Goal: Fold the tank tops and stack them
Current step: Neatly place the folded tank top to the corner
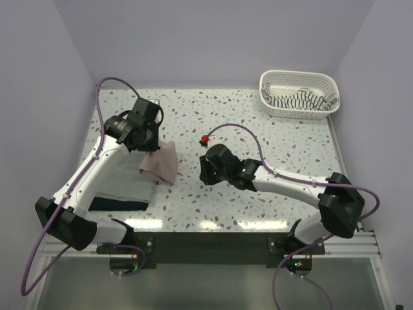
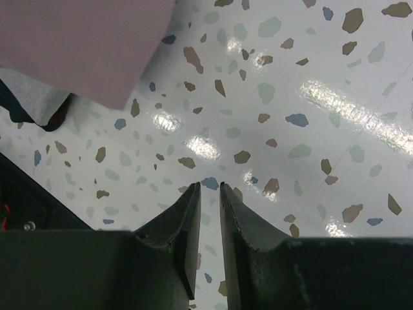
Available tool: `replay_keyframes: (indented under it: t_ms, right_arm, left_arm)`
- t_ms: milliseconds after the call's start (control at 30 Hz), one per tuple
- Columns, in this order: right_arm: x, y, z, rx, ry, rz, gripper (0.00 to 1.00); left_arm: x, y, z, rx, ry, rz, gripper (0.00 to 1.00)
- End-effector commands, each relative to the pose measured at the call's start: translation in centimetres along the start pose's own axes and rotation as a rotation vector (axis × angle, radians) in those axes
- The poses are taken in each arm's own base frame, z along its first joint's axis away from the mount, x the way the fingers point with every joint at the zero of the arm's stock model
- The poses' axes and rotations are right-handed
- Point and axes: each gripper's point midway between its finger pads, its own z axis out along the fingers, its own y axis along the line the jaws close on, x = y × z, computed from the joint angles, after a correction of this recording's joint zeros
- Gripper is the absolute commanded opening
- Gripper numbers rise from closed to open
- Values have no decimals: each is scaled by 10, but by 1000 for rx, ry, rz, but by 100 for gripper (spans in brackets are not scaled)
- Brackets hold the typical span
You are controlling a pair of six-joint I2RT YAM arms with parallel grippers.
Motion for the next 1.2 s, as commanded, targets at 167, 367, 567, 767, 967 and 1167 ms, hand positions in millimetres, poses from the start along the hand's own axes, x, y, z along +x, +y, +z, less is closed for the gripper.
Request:
replay_keyframes:
  t_ms: [167,367,567,767,967,1167]
  right_arm:
    - [-44,34,27,-102,-127,74,22]
    - [-60,66,75,-171,-154,129,20]
    - [-67,86,96,-162,-171,132,20]
    - [-62,106,105,-193,-174,120,22]
    - [-37,128,127,-232,-115,118,29]
    - [-28,144,133,-262,-96,105,38]
  left_arm:
    - [-2,6,-4,20,-29,-79,0]
    - [36,64,44,-112,77,-139,0]
    - [56,111,64,-200,122,-212,0]
    - [54,131,60,-260,107,-242,0]
    - [55,156,65,-343,113,-314,0]
    - [57,166,71,-375,112,-355,0]
